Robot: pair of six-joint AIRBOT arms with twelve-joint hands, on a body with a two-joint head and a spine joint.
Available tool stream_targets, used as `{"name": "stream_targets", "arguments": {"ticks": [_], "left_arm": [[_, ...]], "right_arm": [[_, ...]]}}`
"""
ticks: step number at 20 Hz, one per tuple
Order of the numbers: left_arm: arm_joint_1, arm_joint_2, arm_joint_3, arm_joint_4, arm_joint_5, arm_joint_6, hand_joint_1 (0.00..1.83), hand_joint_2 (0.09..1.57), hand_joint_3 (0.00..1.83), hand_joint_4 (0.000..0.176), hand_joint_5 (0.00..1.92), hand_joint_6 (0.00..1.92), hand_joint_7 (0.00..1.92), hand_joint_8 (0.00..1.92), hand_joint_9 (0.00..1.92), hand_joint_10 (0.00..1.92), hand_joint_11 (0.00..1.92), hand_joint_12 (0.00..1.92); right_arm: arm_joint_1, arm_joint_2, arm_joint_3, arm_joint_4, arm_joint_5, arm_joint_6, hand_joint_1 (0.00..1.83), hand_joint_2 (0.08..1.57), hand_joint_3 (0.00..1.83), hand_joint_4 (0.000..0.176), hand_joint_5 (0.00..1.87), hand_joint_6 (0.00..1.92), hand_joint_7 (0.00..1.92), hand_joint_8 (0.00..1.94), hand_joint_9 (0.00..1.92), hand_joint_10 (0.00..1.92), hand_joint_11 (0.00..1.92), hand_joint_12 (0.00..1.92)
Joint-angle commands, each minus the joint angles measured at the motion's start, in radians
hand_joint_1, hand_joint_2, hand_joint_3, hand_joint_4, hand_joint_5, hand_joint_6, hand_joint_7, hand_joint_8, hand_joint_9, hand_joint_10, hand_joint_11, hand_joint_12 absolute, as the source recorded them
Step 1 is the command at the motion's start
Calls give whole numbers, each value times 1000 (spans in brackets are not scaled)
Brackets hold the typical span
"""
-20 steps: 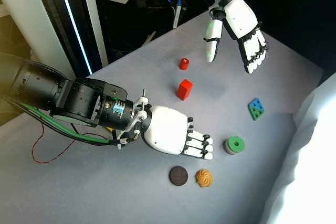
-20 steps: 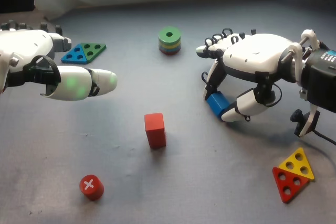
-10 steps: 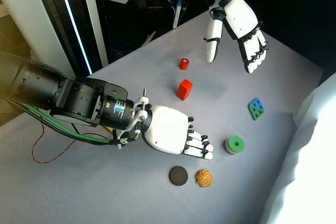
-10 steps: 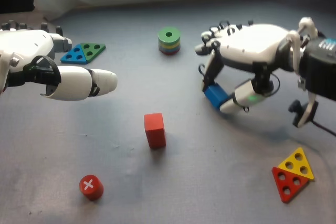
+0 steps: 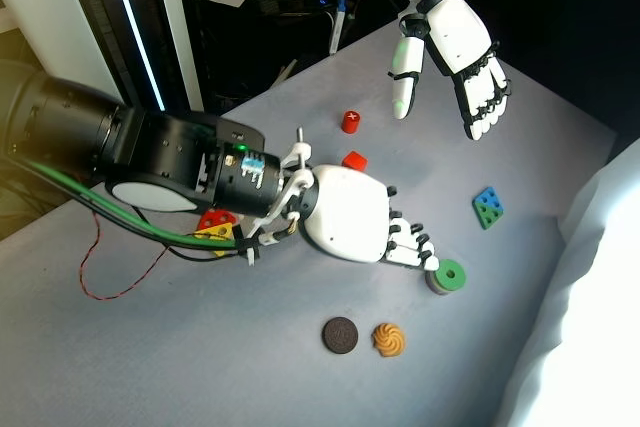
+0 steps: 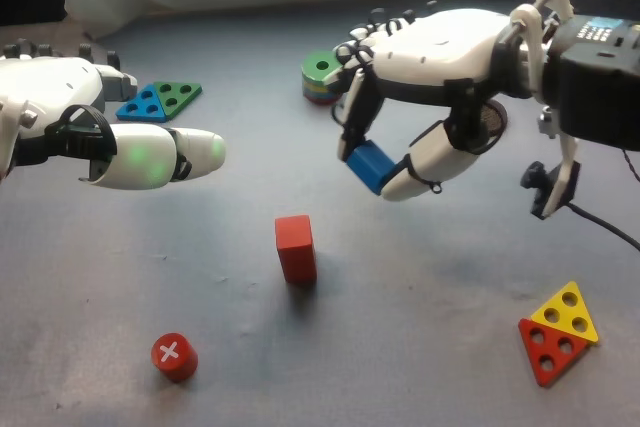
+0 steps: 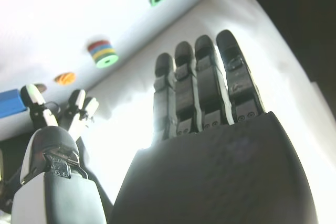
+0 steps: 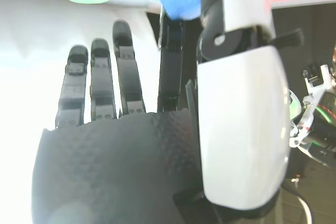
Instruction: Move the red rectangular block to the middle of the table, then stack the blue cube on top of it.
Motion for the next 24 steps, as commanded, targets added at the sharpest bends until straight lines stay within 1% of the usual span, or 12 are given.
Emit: {"name": "stream_targets", "arguments": {"ticks": [1,2,4,7,8,9,10,13,17,22,23,24], "left_arm": [[-13,11,2,59,-43,-1,84,1009,3,0,315,2,300,2,239,3,0,466],[-13,11,2,59,-43,0,78,1014,5,0,314,1,298,1,236,1,0,460],[-13,11,2,59,-43,2,86,1017,4,0,301,0,287,0,227,0,0,453],[-13,11,2,59,-43,2,97,1022,5,0,304,1,289,1,228,1,0,449],[-13,11,3,59,-43,2,97,1022,5,0,303,1,286,0,225,0,0,447],[-13,11,4,59,-43,2,97,1023,4,0,302,0,282,0,220,0,0,444],[-13,11,4,59,-43,2,95,1023,4,0,302,0,281,0,221,0,0,444],[-13,11,6,59,-43,2,99,1028,3,0,304,1,283,0,220,0,0,425],[-13,11,7,59,-43,2,88,1030,3,0,300,0,280,0,219,0,0,425],[-13,12,9,60,-43,2,93,1038,3,0,310,1,289,1,226,1,0,431],[-13,12,8,60,-43,2,92,1041,4,0,310,1,288,0,225,0,0,432],[-13,12,8,60,-43,2,95,1041,2,0,313,1,292,1,229,1,0,449]], "right_arm": [[16,8,-4,0,66,7,1077,1052,1,126,1106,786,348,8,111,7,0,0],[29,3,-3,0,56,5,1063,1052,1,166,1101,794,346,4,101,5,0,0],[51,-7,-3,-15,36,5,1082,1041,0,134,1133,742,376,5,133,9,0,0],[85,-33,-3,-22,-5,-2,1085,1041,0,128,1135,739,377,3,127,5,0,0],[93,-45,-2,-22,-16,-1,1097,1039,0,97,1143,730,381,3,133,5,0,0],[98,-54,-1,-22,-25,-1,1093,1040,0,105,1140,737,388,3,140,5,8,5],[103,-65,0,-23,-28,-1,1079,1041,0,146,1133,750,385,2,141,4,23,15],[105,-84,1,-24,-29,4,1071,1041,0,173,1130,755,361,2,148,4,30,33],[106,-107,1,-23,-34,12,1088,1045,0,115,1129,760,370,3,164,4,0,220],[100,-125,1,-24,-36,12,1088,1046,0,112,1126,767,379,5,174,5,0,215],[97,-128,1,-24,-35,12,1076,1049,1,142,1116,781,380,3,172,3,0,220],[95,-129,1,-24,-33,12,1082,1047,0,128,1121,774,382,3,179,4,0,225]]}}
